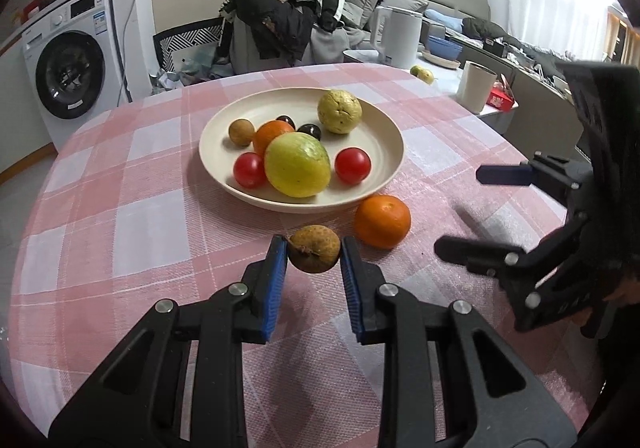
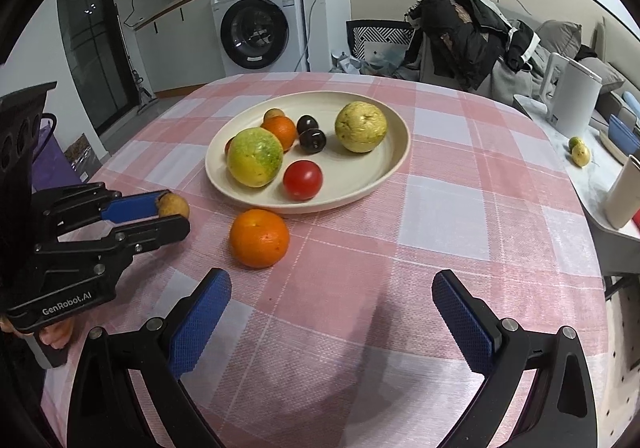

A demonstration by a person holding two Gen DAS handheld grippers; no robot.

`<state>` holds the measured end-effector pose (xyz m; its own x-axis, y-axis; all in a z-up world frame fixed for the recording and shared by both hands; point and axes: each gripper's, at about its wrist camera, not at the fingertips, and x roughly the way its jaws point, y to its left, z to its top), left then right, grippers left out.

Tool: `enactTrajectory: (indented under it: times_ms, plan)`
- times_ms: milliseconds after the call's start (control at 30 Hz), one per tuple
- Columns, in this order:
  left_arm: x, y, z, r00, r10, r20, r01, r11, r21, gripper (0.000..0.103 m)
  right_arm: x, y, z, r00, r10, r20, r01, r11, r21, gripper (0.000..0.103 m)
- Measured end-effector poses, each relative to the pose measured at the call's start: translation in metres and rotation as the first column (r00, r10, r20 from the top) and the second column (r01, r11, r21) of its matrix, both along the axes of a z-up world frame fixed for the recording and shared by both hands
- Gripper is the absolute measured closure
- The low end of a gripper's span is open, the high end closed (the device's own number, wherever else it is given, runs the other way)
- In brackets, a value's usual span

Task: Organize fruits
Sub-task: 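Grasp the orange with the right tool while the left tool holds the brown fruit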

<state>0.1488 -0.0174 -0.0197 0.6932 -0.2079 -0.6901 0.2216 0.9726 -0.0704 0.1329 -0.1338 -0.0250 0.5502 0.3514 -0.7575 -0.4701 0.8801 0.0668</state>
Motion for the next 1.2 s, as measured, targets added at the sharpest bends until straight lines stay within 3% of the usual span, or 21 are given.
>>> enactTrajectory:
  times_ms: [333,700,833,900,1200]
  plan:
    - [-0.003,0.019,0.01,0.998,0.046,0.03,-0.046,0.999,-0.022,0.079,0.0,0.03,-0.004,0.997,0.078,-0.029,-0.077,0.997,0.014,0.006]
    - [-0.001,0.032,0.013,0.997,0.075,0.03,-0.074,0.996,-0.042,0.079,0.012,0.057,-0.014,0.992,0.112,-0.058,-0.112,0.994,-0.008,0.042]
    - [-0.001,0.032,0.013,0.997,0.075,0.03,-0.074,0.996,-0.041,0.079,0.011,0.06,-0.018,0.994,0.093,-0.052,-0.095,0.995,-0.026,0.051]
    - [-0.001,0.033,0.013,0.997,0.075,0.03,-0.074,0.996,-0.041,0.079,0.012,0.057,-0.018,0.996,0.075,-0.046,-0.076,0.997,-0.025,0.062]
    - [0.003,0.029,0.009,0.997,0.079,0.024,-0.078,0.996,-0.037,0.079,0.01,0.05,-0.01,0.997,0.077,-0.025,-0.077,0.997,-0.002,0.063]
